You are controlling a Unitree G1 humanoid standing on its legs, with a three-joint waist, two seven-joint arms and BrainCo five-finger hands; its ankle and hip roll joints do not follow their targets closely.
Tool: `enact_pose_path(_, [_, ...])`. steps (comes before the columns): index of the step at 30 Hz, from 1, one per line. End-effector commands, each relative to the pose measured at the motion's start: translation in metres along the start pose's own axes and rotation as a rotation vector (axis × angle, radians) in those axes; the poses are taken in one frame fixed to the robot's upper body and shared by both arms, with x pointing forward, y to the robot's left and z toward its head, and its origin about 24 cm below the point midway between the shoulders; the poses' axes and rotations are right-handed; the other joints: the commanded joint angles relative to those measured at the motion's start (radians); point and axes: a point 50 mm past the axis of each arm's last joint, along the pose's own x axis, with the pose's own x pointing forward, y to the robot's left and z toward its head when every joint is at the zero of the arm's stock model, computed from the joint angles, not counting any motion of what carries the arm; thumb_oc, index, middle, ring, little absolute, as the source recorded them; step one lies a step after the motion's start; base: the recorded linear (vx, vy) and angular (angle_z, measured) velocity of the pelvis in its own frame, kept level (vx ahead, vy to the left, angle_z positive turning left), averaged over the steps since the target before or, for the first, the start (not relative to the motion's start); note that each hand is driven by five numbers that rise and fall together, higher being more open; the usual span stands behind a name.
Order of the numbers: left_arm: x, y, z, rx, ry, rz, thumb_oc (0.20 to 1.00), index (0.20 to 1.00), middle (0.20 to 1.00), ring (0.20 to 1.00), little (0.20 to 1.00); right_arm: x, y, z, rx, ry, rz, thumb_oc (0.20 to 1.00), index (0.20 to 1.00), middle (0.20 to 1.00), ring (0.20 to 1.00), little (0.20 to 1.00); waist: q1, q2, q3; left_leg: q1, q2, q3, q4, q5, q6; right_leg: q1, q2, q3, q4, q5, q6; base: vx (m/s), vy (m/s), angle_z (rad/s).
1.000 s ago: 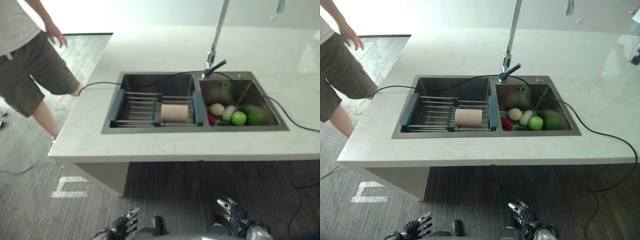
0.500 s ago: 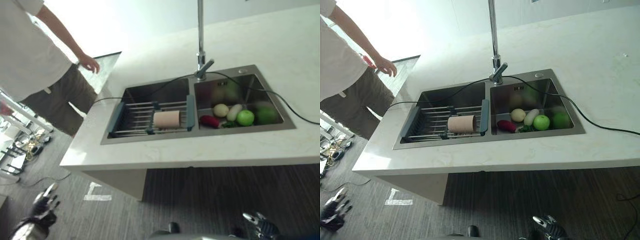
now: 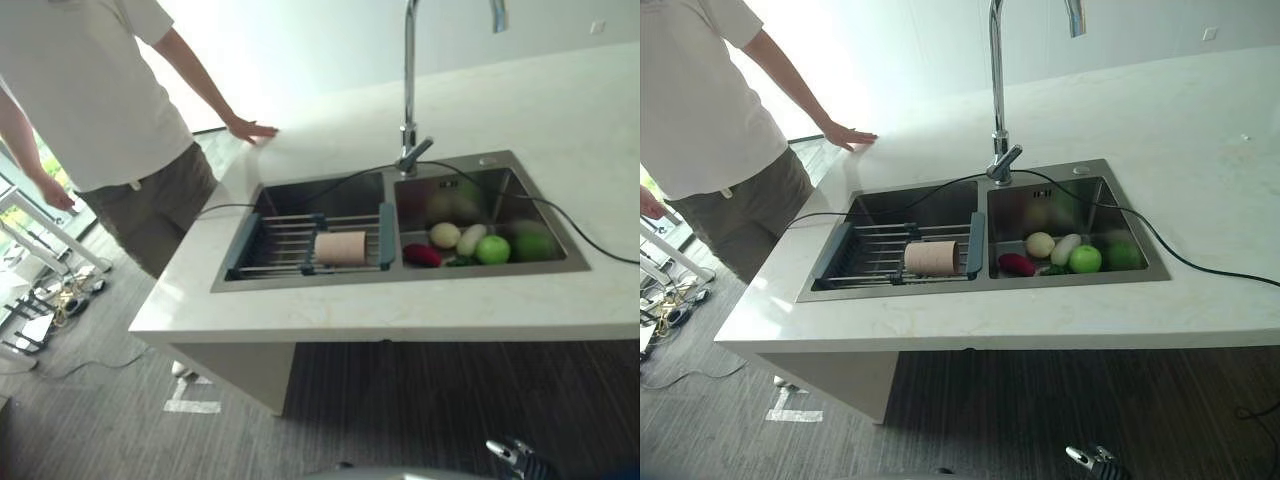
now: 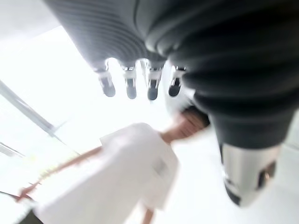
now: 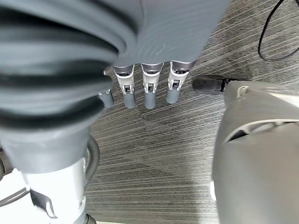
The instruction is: Place the dishes in the dishwasher.
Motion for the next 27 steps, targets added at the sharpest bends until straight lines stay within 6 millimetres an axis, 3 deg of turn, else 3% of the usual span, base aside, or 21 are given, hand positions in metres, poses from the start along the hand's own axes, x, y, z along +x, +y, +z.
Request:
enact_pose_path(1, [0.013,0.012,0.041,0.04,-0.127,0.002,1.0,1.0,1.0,1.0,1.0,0.012,0.021,0.016,0.011,-0.064,0.083,1.0,1.0,1.0,1.0,1.0,-0.033,-0.039,0.051,0.025,-0.028,0.023,0.043,-0.111,0.017,0.012,0.007,0.056,0.036,-0.109,0.027,0.08,-0.009,-0.05])
enact_pose_path(3, [0.021,-0.013,0.06,0.022,-0.195,-0.09,1.0,1.0,1.0,1.0,1.0,0.011,0.021,0.013,0.003,-0.055,0.089,1.0,1.0,1.0,1.0,1.0,-0.046,-0.043,0.053,0.025,-0.028,0.027,0.039,-0.111,0.019,0.006,0.008,0.067,0.036,-0.105,0.031,0.07,-0.006,-0.15])
enact_pose_path(8, [0.034,-0.113,0.123,0.167,-0.402,-0.33,1.0,1.0,1.0,1.0,1.0,0.009,0.023,0.017,-0.017,-0.068,0.13,1.0,1.0,1.0,1.0,1.0,-0.11,-0.054,0.088,-0.004,-0.03,0.065,0.028,-0.101,0.023,-0.063,0.003,0.124,0.048,-0.082,0.044,0.0,-0.018,-0.25])
enact_pose_path(10, [0.034,-0.141,0.13,0.168,-0.407,-0.372,1.0,1.0,1.0,1.0,1.0,0.011,0.025,0.026,-0.025,-0.094,0.14,1.0,1.0,1.0,1.0,1.0,-0.132,-0.054,0.118,-0.023,-0.033,0.076,0.027,-0.096,0.025,-0.098,0.0,0.148,0.057,-0.074,0.047,-0.13,0.015,-0.22])
enact_pose_path(13, [0.033,-0.159,0.127,0.146,-0.37,-0.409,1.0,1.0,1.0,1.0,1.0,0.011,0.025,0.034,-0.04,-0.117,0.144,1.0,1.0,1.0,1.0,1.0,-0.15,-0.052,0.147,-0.039,-0.036,0.086,0.027,-0.091,0.025,-0.123,-0.004,0.166,0.062,-0.067,0.047,-0.11,0.069,-0.19])
enact_pose_path(16, [0.031,-0.182,0.103,0.113,-0.24,-0.475,1.0,1.0,1.0,1.0,1.0,0.011,0.026,0.043,-0.057,-0.146,0.142,1.0,1.0,1.0,1.0,1.0,-0.166,-0.051,0.191,-0.064,-0.04,0.091,0.034,-0.087,0.027,-0.154,-0.01,0.185,0.073,-0.061,0.049,-0.08,0.063,-0.14])
enact_pose_path(27, [0.02,-0.213,0.081,0.201,-0.205,-0.533,1.0,1.0,1.0,1.0,1.0,0.013,0.036,0.069,-0.042,-0.243,0.182,1.0,1.0,1.0,1.0,1.0,-0.157,-0.07,0.273,-0.141,-0.037,0.081,0.064,-0.072,0.027,-0.218,-0.014,0.185,0.104,-0.056,0.044,-0.05,0.007,0.02])
